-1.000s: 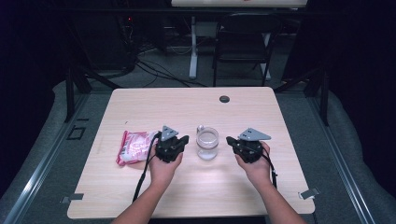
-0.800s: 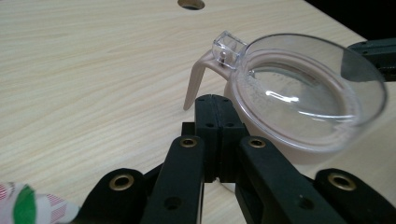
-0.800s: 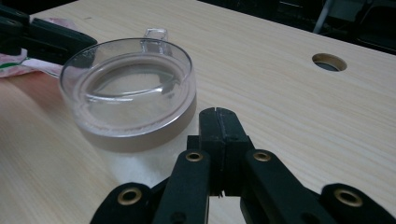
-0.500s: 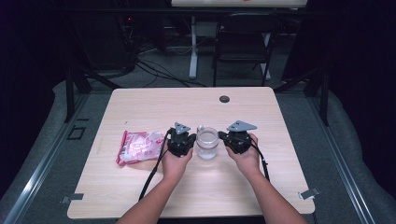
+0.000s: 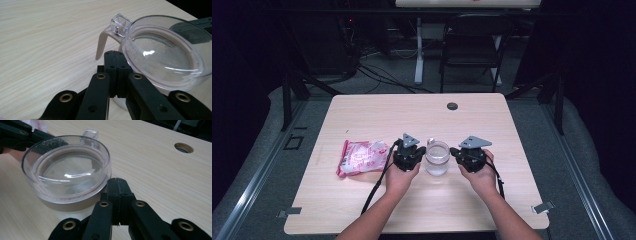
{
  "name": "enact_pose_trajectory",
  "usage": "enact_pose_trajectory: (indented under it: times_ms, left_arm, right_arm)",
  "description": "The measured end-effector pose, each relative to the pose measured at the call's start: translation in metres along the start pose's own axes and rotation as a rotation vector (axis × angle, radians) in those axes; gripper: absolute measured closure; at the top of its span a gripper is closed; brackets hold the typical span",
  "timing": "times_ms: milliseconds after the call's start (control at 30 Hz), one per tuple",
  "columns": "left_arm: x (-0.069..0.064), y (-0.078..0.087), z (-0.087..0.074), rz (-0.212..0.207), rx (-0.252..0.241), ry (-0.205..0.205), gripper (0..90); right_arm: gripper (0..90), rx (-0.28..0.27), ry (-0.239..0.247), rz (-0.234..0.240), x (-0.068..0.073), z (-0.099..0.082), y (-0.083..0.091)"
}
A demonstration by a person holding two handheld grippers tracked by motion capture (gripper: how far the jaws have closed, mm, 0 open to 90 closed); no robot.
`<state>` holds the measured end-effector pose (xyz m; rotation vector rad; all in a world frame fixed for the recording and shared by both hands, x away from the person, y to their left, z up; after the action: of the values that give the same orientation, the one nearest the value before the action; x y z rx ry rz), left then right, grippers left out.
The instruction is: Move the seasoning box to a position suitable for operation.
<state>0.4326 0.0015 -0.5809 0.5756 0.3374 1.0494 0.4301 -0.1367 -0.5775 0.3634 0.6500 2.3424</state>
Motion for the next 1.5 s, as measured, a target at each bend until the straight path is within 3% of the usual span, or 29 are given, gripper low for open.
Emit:
enact_pose_trajectory:
  times_ms: [233,467,600,700,800,900,967,1200,1300,1433,1500]
  left_arm:
    - [-0.014,0.005,-0.004,-0.071,-0.003,-0.016,90.0]
    - [-0.023,0.008,-0.007,-0.158,0.002,-0.047,90.0]
    - [-0.026,0.010,-0.008,-0.178,-0.003,-0.057,90.0]
    - [-0.026,0.012,-0.010,-0.172,0.005,-0.066,90.0]
    - [-0.021,0.017,-0.009,-0.088,0.010,-0.061,88.0]
    - [-0.017,0.031,-0.011,-0.053,-0.010,-0.033,89.2]
    - [-0.016,0.040,-0.015,-0.054,-0.016,-0.007,90.0]
    - [-0.026,0.058,-0.042,-0.070,0.009,0.004,90.0]
    - [-0.034,0.066,-0.050,-0.091,0.011,0.024,90.0]
    - [-0.043,0.069,-0.053,-0.094,0.015,-0.007,90.0]
    - [-0.045,0.071,-0.053,-0.103,0.006,0.002,90.0]
  right_arm:
    - [90.0,-0.004,0.008,-0.011,0.016,-0.014,0.023]
    - [90.0,0.007,0.012,0.016,0.038,-0.030,0.046]
    - [90.0,0.013,0.016,0.028,0.044,-0.033,0.050]
    - [90.0,0.007,0.015,0.064,0.051,-0.036,0.053]
    - [90.0,-0.004,0.032,0.076,0.053,-0.037,0.054]
    - [90.0,-0.006,0.015,0.059,0.046,-0.039,0.054]
    - [90.0,-0.007,0.011,0.040,0.037,-0.039,0.052]
    - [89.3,0.011,0.039,0.039,0.017,-0.034,0.032]
    - [88.7,0.013,0.051,0.059,0.018,-0.032,0.026]
    - [89.4,0.020,0.075,0.074,0.023,-0.032,0.021]
    - [89.8,0.019,0.071,0.069,0.023,-0.032,0.021]
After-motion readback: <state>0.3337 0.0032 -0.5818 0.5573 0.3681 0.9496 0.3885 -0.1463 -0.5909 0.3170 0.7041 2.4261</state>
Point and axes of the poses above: each handheld gripper's, and its own axes: y roughly backward along the jaws, z roughly out of its top, x roughly to its left, the point moved 9 cm from there along -y, roughly forward along the jaws, and after that the axes turned 12 degrees about z, right-handed, at the moved point
